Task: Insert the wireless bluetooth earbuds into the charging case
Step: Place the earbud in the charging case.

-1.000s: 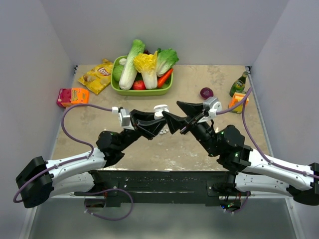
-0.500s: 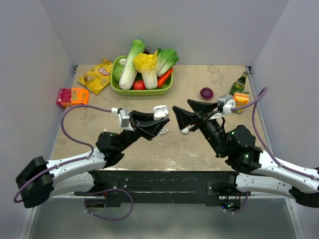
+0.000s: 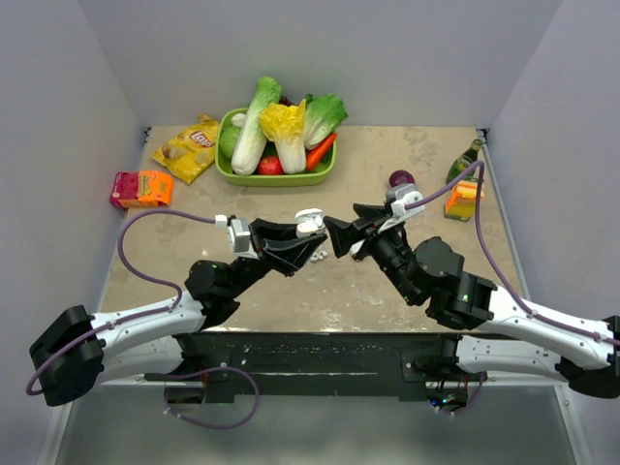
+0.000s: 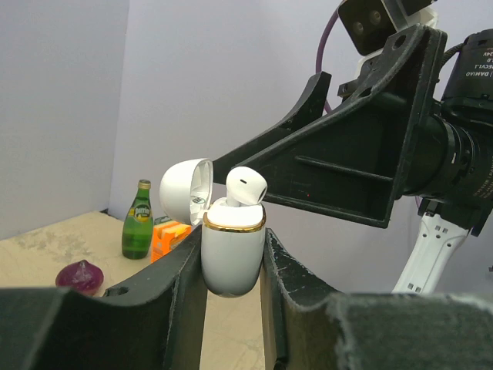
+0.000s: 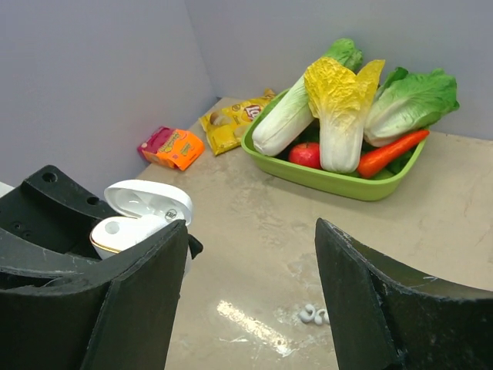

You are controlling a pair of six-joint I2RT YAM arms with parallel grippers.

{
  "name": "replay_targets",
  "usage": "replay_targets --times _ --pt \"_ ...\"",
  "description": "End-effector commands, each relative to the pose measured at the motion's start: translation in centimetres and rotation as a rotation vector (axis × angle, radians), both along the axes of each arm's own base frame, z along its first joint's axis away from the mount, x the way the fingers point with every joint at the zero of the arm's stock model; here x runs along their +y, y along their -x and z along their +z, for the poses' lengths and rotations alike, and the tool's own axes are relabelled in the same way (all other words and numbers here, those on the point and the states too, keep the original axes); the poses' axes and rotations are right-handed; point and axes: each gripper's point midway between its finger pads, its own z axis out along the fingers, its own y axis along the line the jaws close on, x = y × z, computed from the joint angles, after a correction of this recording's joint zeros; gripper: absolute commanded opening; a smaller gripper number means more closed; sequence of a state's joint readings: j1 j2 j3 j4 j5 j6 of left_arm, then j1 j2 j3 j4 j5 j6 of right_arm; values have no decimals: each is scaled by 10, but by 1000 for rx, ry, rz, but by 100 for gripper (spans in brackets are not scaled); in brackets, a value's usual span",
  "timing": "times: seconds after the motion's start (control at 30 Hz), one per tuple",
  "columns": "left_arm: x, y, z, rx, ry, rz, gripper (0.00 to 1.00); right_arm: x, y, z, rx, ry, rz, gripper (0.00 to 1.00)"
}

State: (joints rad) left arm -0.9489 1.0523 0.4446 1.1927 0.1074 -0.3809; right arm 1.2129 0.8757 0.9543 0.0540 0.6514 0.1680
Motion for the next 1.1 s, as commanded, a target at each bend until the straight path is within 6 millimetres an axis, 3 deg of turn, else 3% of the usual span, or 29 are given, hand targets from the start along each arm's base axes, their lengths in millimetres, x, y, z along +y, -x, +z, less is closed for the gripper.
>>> replay_targets --times 0.0,0.43,1.07 --pt "14 6 23 -75 72 26 0 -10 0 15 2 -49 -33 70" --pt "12 4 22 -72 67 28 0 -4 9 25 -18 -81 39 70" --pt "9 3 18 -64 62 17 0 12 12 20 -10 -67 95 70"
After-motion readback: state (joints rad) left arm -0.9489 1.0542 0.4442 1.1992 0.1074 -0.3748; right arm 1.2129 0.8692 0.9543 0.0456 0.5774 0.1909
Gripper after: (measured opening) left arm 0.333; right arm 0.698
